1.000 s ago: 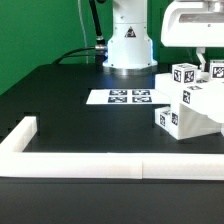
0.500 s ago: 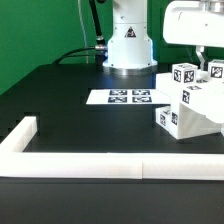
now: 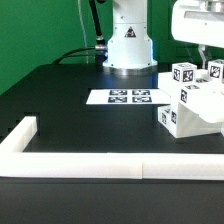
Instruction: Assemble chair
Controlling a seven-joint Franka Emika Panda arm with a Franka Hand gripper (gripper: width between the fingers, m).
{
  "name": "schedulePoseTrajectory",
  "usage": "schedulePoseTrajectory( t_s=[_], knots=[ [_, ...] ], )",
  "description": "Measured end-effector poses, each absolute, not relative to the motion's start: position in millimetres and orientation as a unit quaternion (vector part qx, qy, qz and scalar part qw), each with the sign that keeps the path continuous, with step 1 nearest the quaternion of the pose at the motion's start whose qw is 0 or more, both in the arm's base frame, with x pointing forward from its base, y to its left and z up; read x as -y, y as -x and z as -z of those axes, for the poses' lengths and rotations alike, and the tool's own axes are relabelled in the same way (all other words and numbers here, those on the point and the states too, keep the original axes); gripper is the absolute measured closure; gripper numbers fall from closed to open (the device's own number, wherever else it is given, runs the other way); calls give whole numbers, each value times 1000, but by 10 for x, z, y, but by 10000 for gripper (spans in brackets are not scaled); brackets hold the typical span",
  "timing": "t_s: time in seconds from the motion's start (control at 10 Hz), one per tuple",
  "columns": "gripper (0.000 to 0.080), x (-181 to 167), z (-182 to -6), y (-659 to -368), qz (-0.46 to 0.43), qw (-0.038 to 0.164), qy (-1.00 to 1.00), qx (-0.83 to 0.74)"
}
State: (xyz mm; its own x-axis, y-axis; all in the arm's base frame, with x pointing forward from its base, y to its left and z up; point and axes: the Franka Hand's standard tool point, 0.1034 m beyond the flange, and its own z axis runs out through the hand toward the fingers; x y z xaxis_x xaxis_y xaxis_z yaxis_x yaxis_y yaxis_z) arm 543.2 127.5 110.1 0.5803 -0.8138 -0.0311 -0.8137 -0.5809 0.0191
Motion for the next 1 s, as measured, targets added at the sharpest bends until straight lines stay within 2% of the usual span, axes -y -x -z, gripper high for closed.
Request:
schedulePoseTrajectory(
  t_s=[0.7, 0.8, 0.9, 1.0],
  knots=[
    [512, -1313, -1101, -5425, 23, -1, -761, 648],
    [339, -1313, -1098, -5424, 24, -1, -762, 647],
    [339, -1312, -1098, -5424, 24, -1, -764, 645],
    [216, -1313, -1095, -5421, 24, 0, -774, 632]
  ],
)
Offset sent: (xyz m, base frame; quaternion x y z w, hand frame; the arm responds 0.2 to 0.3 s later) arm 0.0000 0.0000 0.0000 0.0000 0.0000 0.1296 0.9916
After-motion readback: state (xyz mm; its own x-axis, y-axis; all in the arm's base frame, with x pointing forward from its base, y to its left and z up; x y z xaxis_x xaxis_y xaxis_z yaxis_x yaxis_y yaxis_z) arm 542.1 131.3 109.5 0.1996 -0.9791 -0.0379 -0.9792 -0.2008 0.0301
